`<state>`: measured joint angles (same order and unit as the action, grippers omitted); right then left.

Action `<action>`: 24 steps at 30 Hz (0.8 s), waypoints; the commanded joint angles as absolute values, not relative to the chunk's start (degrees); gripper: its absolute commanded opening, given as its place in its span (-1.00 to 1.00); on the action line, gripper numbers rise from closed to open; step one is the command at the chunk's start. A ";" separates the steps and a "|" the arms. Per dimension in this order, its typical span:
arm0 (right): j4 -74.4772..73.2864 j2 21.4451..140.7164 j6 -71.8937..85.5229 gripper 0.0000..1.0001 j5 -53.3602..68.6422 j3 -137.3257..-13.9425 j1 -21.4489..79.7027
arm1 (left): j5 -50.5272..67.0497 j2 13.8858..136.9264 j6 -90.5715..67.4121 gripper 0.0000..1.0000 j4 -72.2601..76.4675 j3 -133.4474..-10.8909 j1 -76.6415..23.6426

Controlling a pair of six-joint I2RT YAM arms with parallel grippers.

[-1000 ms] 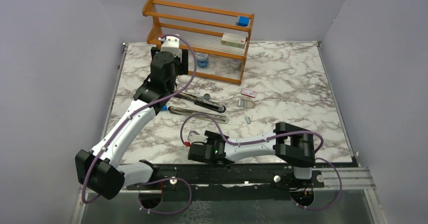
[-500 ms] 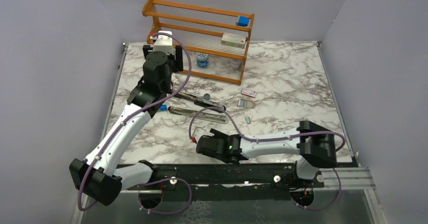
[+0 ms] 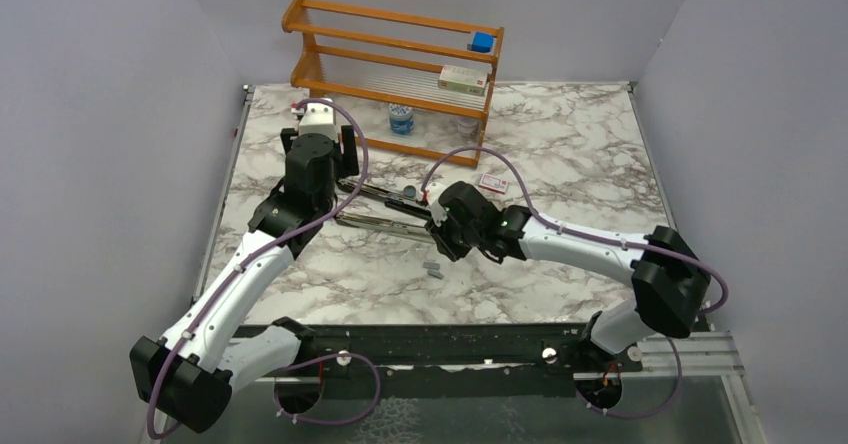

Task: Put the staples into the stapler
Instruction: Adjust the staple at the center of the board.

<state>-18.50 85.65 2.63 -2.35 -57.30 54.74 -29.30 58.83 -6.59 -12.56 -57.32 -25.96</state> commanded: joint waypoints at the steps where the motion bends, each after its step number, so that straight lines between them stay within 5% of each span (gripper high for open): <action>1: -20.40 89.51 0.31 -0.45 3.99 -57.17 52.53 | -27.16 57.82 -11.25 0.49 -13.61 -55.43 -25.93; 14: -23.30 96.41 1.72 -0.83 5.98 -58.91 51.79 | -28.30 57.83 -9.86 0.49 -12.36 -54.34 -25.93; 24: -22.04 99.46 2.27 -0.90 8.81 -58.58 51.86 | -28.39 58.15 -9.72 0.49 -11.73 -54.23 -25.93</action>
